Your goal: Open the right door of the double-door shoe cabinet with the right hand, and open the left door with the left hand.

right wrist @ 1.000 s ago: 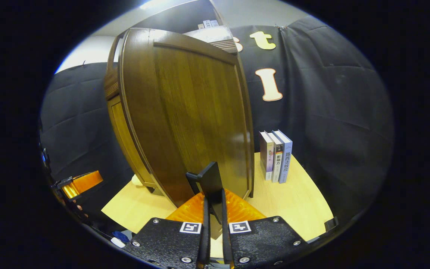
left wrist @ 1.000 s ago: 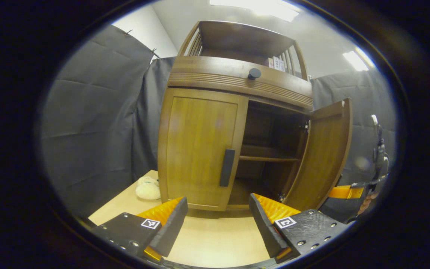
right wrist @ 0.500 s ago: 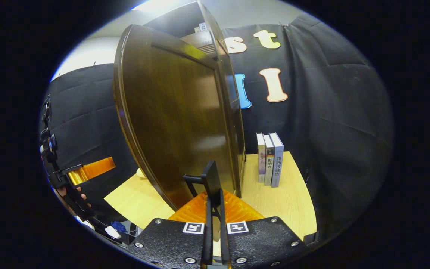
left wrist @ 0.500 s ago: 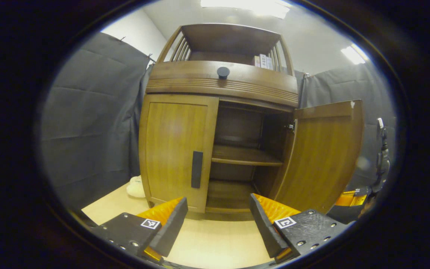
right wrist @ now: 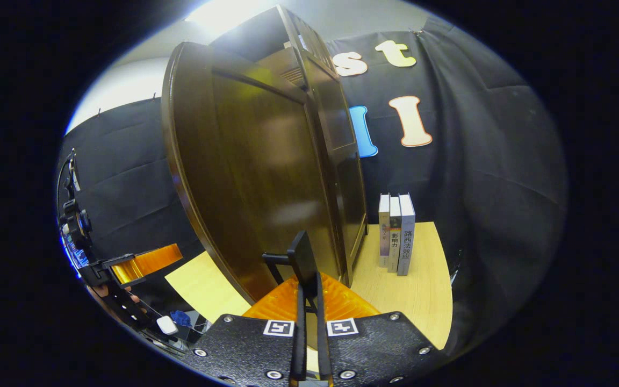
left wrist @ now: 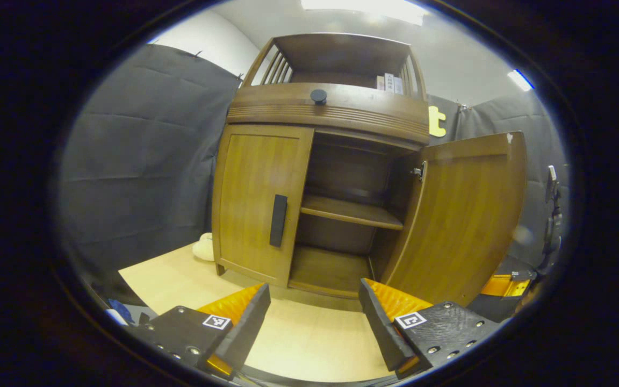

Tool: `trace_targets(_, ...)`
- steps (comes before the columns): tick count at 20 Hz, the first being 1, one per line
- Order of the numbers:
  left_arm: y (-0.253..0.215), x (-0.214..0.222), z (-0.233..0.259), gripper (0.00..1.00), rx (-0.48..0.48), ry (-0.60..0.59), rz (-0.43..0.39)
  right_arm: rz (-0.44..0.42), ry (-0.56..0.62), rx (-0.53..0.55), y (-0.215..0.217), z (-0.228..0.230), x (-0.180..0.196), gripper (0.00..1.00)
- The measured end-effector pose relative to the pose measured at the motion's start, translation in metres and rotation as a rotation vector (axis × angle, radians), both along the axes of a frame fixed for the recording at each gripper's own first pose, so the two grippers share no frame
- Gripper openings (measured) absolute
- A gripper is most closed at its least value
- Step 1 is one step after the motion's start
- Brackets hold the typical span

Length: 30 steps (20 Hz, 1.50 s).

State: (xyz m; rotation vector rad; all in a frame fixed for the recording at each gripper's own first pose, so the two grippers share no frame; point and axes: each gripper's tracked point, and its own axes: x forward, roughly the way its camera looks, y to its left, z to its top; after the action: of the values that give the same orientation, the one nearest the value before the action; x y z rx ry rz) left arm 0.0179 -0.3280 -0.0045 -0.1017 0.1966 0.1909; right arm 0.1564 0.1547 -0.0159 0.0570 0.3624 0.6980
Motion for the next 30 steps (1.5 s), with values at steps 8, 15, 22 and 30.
trace_targets(8, 0.012, -0.007, 0.003, 0.99, 0.025, 0.006, 0.09, 0.009, -0.025, -0.017, -0.004, 0.0, 0.004, 0.08)
trace_targets(15, 0.027, 0.014, 0.002, 0.99, 0.047, 0.011, 0.064, -0.016, -0.052, -0.071, -0.024, -0.007, -0.002, 0.39)
trace_targets(22, 0.074, 0.083, 0.023, 1.0, 0.08, -0.048, -0.008, -0.179, -0.094, -0.07, -0.05, 0.006, 0.001, 0.92)
trace_targets(30, 0.123, 0.183, 0.024, 0.97, 0.101, -0.069, -0.147, -0.42, -0.102, -0.081, -0.053, 0.013, -0.035, 0.91)
